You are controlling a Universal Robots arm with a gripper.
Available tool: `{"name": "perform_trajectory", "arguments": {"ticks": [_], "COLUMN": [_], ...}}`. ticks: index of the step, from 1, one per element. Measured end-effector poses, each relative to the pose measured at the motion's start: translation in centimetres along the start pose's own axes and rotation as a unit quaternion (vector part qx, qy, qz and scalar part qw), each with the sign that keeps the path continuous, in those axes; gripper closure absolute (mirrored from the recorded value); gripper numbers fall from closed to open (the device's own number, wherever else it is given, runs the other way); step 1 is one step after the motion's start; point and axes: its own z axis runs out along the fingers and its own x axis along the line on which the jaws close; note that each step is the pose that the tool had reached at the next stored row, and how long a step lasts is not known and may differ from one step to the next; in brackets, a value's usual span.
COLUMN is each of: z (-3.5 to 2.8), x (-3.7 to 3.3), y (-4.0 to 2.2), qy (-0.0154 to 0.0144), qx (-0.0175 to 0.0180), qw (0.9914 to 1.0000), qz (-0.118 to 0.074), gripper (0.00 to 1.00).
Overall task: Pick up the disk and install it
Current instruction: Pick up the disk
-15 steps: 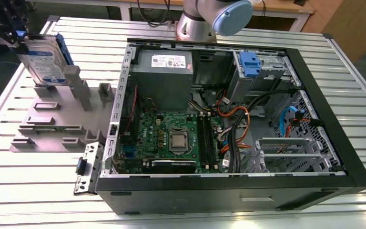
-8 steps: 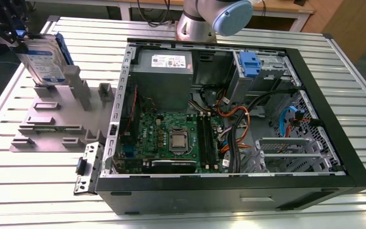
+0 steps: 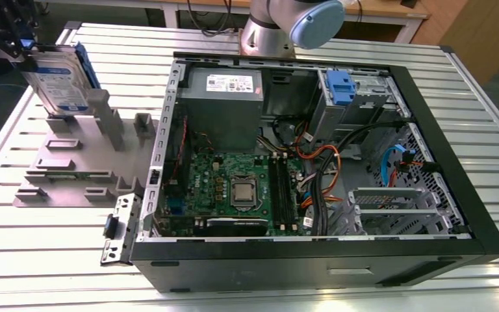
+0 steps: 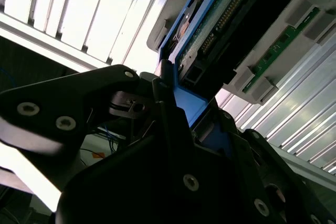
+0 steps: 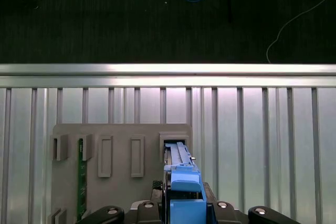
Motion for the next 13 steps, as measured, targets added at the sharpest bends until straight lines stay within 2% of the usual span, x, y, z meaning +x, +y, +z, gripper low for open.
{"name": "perform_trajectory", "arguments": {"ticks": [13], "z": [-0.57], "x": [-0.01], "y": [0.02], "qy": [0.0001], "qx": [-0.0001], "qw": [1.0], "qz": [0.0], "gripper": [0.64]}}
